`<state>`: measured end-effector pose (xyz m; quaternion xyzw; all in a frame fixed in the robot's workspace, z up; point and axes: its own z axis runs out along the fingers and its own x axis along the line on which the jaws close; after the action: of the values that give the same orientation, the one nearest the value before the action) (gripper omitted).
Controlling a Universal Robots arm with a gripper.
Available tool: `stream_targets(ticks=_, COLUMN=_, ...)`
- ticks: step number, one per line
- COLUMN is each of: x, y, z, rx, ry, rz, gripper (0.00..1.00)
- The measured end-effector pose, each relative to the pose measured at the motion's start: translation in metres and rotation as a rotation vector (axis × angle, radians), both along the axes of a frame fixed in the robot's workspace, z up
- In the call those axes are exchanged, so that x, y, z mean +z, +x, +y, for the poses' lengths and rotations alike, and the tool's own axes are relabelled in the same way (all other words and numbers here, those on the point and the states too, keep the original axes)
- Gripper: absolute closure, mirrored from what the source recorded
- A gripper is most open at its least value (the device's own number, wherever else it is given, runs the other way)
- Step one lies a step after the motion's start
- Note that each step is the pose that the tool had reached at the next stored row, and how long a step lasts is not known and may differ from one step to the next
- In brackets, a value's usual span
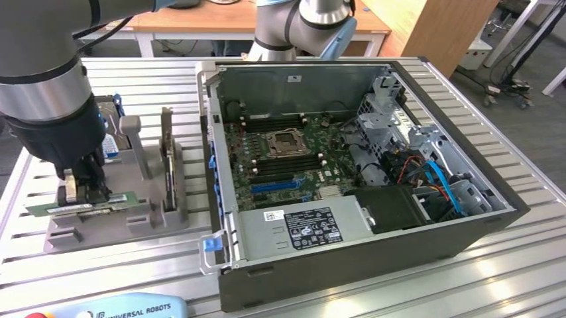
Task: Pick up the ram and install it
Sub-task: 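Pick up the ram and move it above insertion slot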
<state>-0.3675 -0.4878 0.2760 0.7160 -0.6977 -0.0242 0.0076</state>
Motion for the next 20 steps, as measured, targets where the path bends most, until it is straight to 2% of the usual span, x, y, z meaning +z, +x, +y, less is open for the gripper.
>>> stream_targets(ticks=20, x=0.0309, y=0.001, z=0.0, rx=-0.012, ry=0.0001, rz=-0.0001, gripper=0.88)
